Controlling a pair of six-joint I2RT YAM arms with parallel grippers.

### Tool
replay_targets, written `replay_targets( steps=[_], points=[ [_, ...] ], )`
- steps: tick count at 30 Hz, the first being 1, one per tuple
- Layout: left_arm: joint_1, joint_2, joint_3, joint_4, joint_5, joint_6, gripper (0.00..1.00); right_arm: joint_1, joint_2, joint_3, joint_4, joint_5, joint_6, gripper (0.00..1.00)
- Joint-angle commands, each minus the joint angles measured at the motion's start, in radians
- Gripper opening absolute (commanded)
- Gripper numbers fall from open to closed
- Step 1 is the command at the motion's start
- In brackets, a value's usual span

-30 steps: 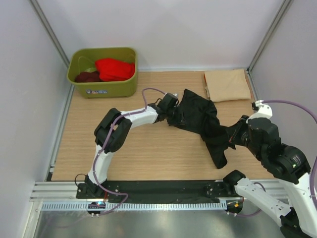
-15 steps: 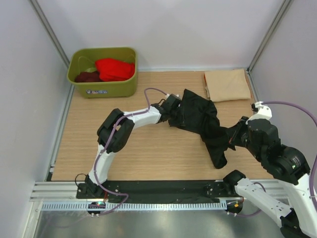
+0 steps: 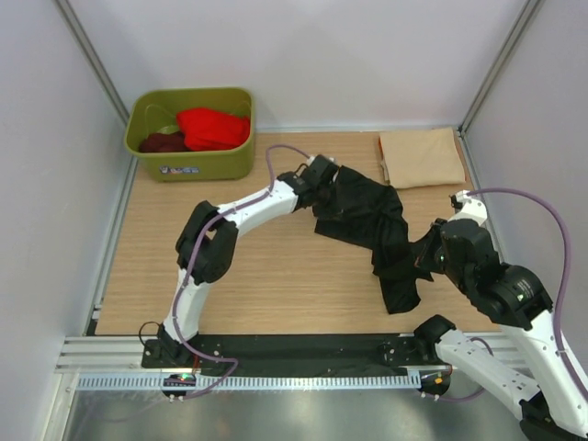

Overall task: Fold and stack the t-shirts
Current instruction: Flatten the tshirt out

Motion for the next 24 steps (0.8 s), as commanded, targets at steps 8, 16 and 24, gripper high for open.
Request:
replay_targets(
  steps=[8,16,24],
  points=[
    [0.072,-0.290,0.013,-0.178,0.015,0.074,0.00,0.000,0.039,0.039,0.122,0.008,0.038,0.01],
    [0.249,-0.407,0.099,-0.209,0.013,0.032,0.00,0.000,0.195,0.031,0.300,0.222,-0.013,0.01],
    [0.551,-0.395,0.610,-0.214,0.109,-0.035,0.00,-0.176,0.695,0.664,0.415,0.193,-0.177,0.01]
  ],
)
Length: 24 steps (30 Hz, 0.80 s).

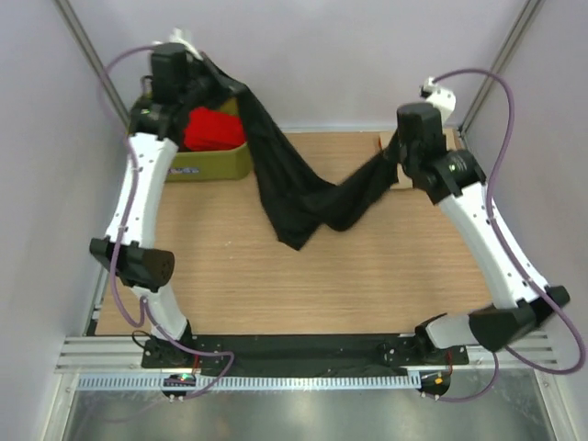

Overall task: Fold and stack the t-shirts
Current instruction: Flatten the tshirt out

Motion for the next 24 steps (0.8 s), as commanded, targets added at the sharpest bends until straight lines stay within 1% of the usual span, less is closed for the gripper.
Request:
replay_targets(
  steps=[1,2,3,5,6,7,9,10,11,12,13,14,15,16,17,19,20,21,22,23,24],
  points=[
    [0.146,-0.059,0.228,0.027,0.081,-0.083,0.00,-0.106,0.139,0.316,0.090,-0.019,-0.060,0.01],
    [0.180,-0.062,0.248,0.029,0.103,-0.109,0.00,-0.146,0.169,0.438,0.046,-0.045,-0.057,0.01],
    [0.206,-0.071,0.254,0.052,0.157,-0.157,0.00,-0.156,0.187,0.484,0.027,-0.096,-0.059,0.01],
    [0.250,-0.131,0.205,0.078,0.202,-0.177,0.00,-0.162,0.204,0.545,-0.025,-0.136,-0.108,0.01],
    [0.258,-0.162,0.176,0.080,0.219,-0.168,0.00,-0.162,0.197,0.539,-0.045,-0.167,-0.122,0.01],
    [0.264,-0.221,0.095,0.074,0.221,-0.159,0.00,-0.162,0.179,0.523,-0.063,-0.174,-0.138,0.01],
    [0.263,-0.300,-0.009,0.051,0.230,-0.122,0.00,-0.160,0.097,0.417,-0.114,-0.194,-0.145,0.01],
    [0.264,-0.340,-0.089,0.049,0.253,-0.117,0.00,-0.162,0.062,0.368,-0.126,-0.204,-0.142,0.01],
    [0.264,-0.434,-0.235,0.050,0.265,-0.108,0.00,-0.159,-0.017,0.251,-0.145,-0.214,-0.128,0.01],
    [0.263,-0.481,-0.328,0.046,0.276,-0.096,0.00,-0.162,-0.059,0.181,-0.148,-0.228,-0.120,0.01],
    [0.263,-0.542,-0.414,0.043,0.272,-0.070,0.00,-0.162,-0.100,0.103,-0.145,-0.278,-0.111,0.01],
    [0.261,-0.650,-0.597,0.044,0.262,-0.059,0.00,-0.162,-0.148,-0.056,-0.137,-0.299,-0.088,0.01],
    [0.261,-0.712,-0.676,0.028,0.252,-0.042,0.00,-0.162,-0.214,-0.130,-0.151,-0.303,-0.059,0.01],
    [0.261,-0.766,-0.746,0.009,0.238,-0.012,0.00,-0.160,-0.246,-0.202,-0.168,-0.308,-0.036,0.01],
    [0.261,-0.867,-0.894,-0.029,0.223,0.005,0.00,-0.162,-0.272,-0.350,-0.188,-0.347,0.013,0.01],
    [0.263,-0.947,-1.026,-0.064,0.216,0.031,0.00,-0.162,-0.360,-0.508,-0.195,-0.388,0.068,0.02],
    [0.261,-0.987,-1.089,-0.080,0.236,0.035,0.00,-0.160,-0.381,-0.645,-0.191,-0.412,0.093,0.02],
    [0.261,-1.040,-1.217,-0.081,0.259,0.036,0.00,-0.157,-0.398,-0.692,-0.186,-0.412,0.148,0.03],
    [0.261,-1.065,-1.270,-0.083,0.274,0.038,0.00,-0.121,-0.392,-0.682,-0.218,-0.409,0.171,0.06],
    [0.263,-1.084,-1.318,-0.088,0.284,0.033,0.00,-0.119,-0.386,-0.659,-0.222,-0.429,0.185,0.09],
    [0.261,-1.098,-1.373,-0.083,0.299,0.030,0.00,-0.119,-0.382,-0.640,-0.235,-0.405,0.219,0.21]
  ],
)
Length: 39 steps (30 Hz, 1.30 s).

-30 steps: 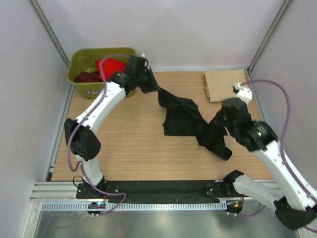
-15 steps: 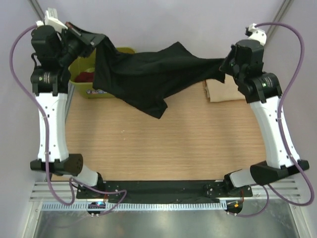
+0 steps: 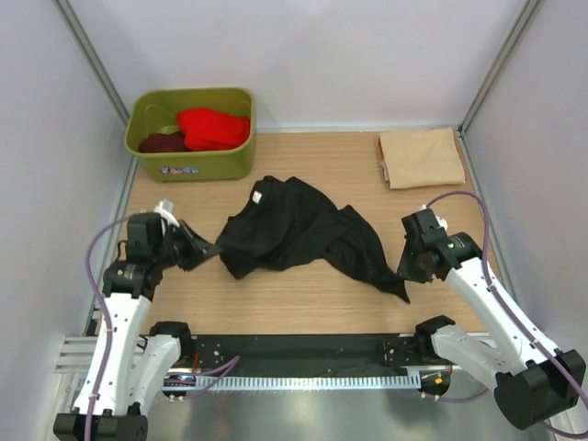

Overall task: Fold and stack the t-shirts
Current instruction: Flatten the tshirt out

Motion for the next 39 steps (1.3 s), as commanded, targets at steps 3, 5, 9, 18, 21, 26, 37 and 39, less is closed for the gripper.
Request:
replay_targets(
  steps=[3,5,9,18,21,26,37,39],
  points=[
    [-0.001,-0.087,-0.238,0.007,0.075,0.000,0.00,0.020,0.003,0.128,-0.008,0.050,0.178,0.52],
    [-0.001,-0.093,-0.257,0.030,0.078,-0.011,0.00,0.020,0.061,0.155,0.056,0.033,0.192,0.58],
    [-0.001,-0.074,-0.223,0.048,0.003,-0.001,0.00,0.020,0.264,0.203,0.210,0.002,0.166,0.57],
    [-0.001,-0.024,-0.231,0.116,0.048,-0.003,0.00,0.020,0.794,0.471,0.464,-0.145,-0.190,0.44],
    [-0.001,-0.033,-0.226,0.120,0.040,0.000,0.00,0.021,0.905,0.552,0.463,-0.102,-0.221,0.40],
    [0.001,-0.036,-0.206,0.114,0.043,0.012,0.00,0.021,1.063,0.726,0.314,0.016,-0.035,0.37],
    [0.001,-0.073,-0.175,0.094,0.037,0.032,0.00,0.043,1.267,0.950,0.018,0.067,0.358,0.33],
    [-0.001,-0.070,-0.175,0.094,0.038,0.038,0.00,0.049,1.301,0.997,-0.002,0.067,0.368,0.29]
  ],
)
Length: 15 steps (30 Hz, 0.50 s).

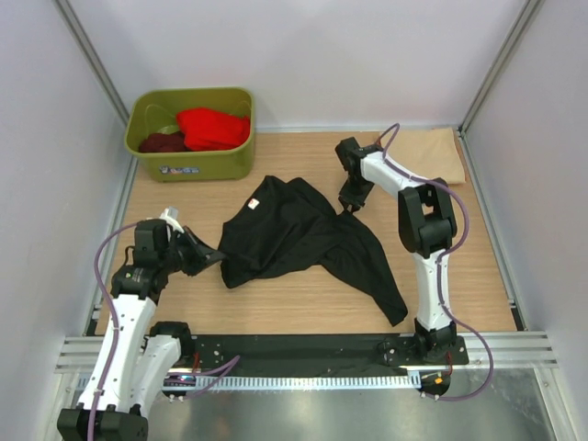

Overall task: Fold and stack the t-shirts
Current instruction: Flatten the tshirt out

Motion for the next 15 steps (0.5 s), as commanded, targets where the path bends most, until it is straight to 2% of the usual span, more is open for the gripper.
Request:
replay_targets(
  steps=[1,15],
  points=[
    [0.001,-0.003,0.036,0.016,0.026,0.036,0.00,0.019,0.034,0.082,-0.132,0.041,0.100,0.29],
    [0.000,-0.006,0.041,0.019,0.022,0.056,0.00,0.034,0.054,0.154,-0.149,0.052,0.177,0.34]
  ],
)
